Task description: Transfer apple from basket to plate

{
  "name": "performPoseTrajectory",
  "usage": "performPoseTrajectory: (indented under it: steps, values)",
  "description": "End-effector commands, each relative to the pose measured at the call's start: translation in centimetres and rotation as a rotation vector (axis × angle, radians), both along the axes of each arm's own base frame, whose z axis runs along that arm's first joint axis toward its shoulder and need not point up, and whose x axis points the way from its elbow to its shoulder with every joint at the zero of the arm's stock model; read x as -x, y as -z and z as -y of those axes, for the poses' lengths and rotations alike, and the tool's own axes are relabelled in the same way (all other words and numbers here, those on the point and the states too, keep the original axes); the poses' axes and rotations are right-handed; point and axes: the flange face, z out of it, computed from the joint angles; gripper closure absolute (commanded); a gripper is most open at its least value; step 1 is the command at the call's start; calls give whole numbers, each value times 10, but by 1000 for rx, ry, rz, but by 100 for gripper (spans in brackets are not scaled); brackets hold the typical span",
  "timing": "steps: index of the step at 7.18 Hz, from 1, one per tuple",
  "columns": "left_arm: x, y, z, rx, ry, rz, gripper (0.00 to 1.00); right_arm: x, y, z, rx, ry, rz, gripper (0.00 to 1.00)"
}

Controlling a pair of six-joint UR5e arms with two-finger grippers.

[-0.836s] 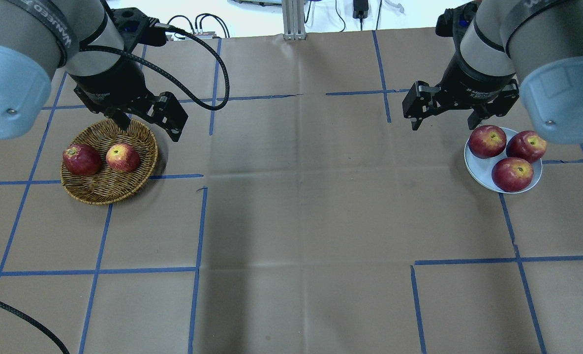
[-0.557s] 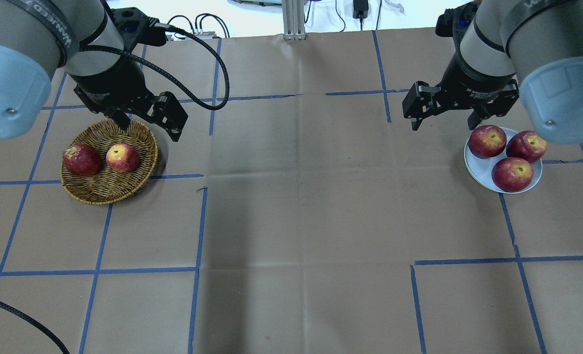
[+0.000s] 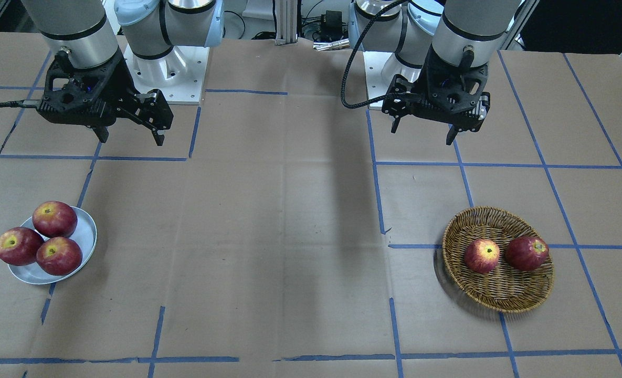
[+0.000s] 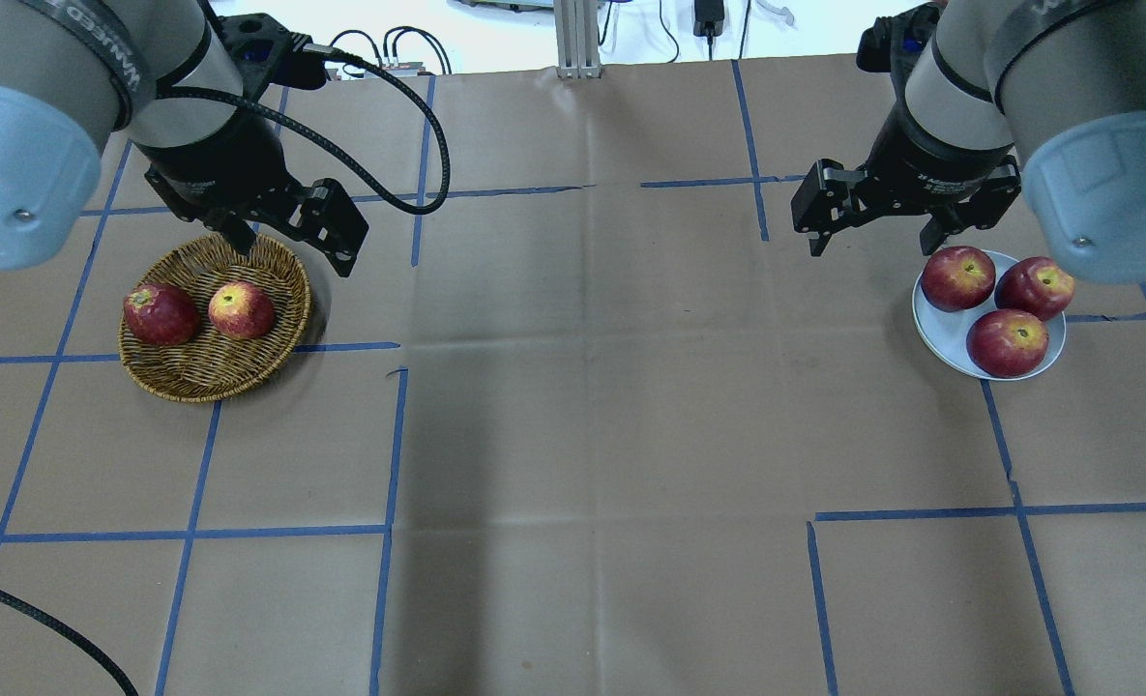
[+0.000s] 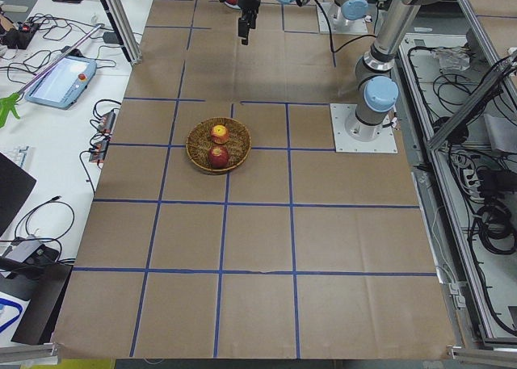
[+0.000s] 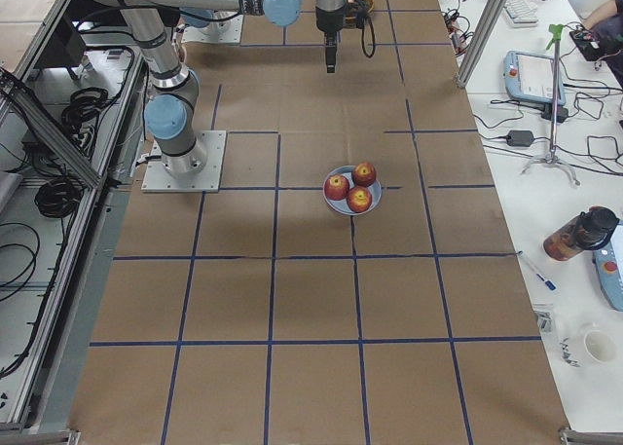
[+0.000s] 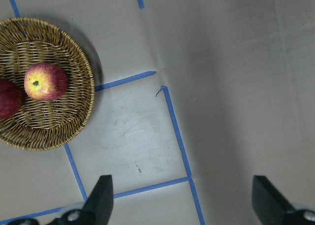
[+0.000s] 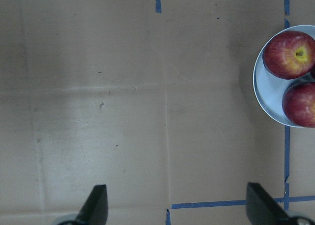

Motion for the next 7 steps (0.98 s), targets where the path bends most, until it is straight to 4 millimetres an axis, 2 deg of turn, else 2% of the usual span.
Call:
performPoseTrajectory:
  steps: [1,2,3,5,7]
  values:
    - [-1,3,0,-7,-2,-2,0,0,0,0,0,0,0,0]
    - [0,4,3,4,-13,-4,0,0,0,0,0,0,0,0]
    - [1,-17,2,57,-15,-12,0,0,0,0,0,0,0,0]
    - [-3,-2,4,27,-25,-10,0,1,0,0,0,1,0,0]
    - [-20,12,5,-12,-28,-10,0,1,0,0,-1,1,0,0]
